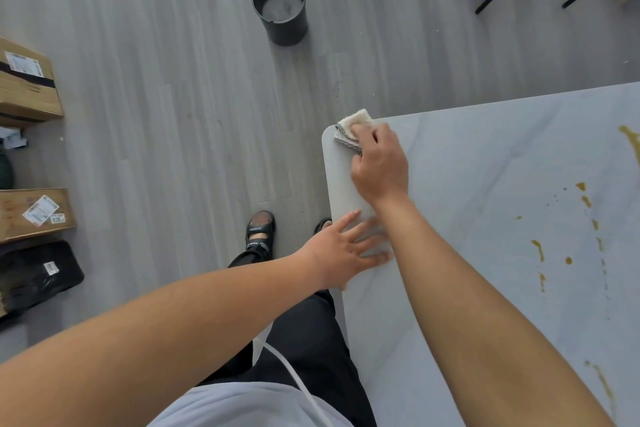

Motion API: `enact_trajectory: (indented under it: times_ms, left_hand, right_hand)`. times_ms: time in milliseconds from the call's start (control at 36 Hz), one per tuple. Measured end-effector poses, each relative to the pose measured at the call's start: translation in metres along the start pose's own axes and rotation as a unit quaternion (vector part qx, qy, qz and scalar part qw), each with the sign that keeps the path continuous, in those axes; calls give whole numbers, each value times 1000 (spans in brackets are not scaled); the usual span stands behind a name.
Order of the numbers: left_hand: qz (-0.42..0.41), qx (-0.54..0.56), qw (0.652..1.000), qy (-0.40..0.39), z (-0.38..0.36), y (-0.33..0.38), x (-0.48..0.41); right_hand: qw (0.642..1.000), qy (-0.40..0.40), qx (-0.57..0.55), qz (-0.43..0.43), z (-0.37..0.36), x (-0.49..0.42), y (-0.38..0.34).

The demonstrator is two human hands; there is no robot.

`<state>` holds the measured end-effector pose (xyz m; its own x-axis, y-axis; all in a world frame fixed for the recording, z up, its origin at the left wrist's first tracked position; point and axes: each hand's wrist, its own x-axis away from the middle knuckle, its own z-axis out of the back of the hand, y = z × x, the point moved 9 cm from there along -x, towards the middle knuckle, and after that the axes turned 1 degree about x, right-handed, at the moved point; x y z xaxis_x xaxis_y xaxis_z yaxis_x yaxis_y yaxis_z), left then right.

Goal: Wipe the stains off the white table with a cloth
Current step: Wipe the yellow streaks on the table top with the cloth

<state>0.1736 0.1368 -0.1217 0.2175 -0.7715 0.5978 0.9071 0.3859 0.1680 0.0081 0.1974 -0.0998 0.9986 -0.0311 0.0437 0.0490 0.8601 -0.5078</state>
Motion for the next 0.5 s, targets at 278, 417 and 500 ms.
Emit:
enact_trajectory:
  times_ms: [278,417,500]
  left_hand:
    - [-11,3,1000,-11,-4,2,-1]
    - [-33,-6,999,-12,9,0,4]
    - [-17,32,998,-48,-6,3,-2]
  right_hand:
    - [954,169,-42,-243,23,0,43]
    - [983,110,-29,-147,-4,-3,-2]
    - [988,91,-33,-122,-16,1,-21]
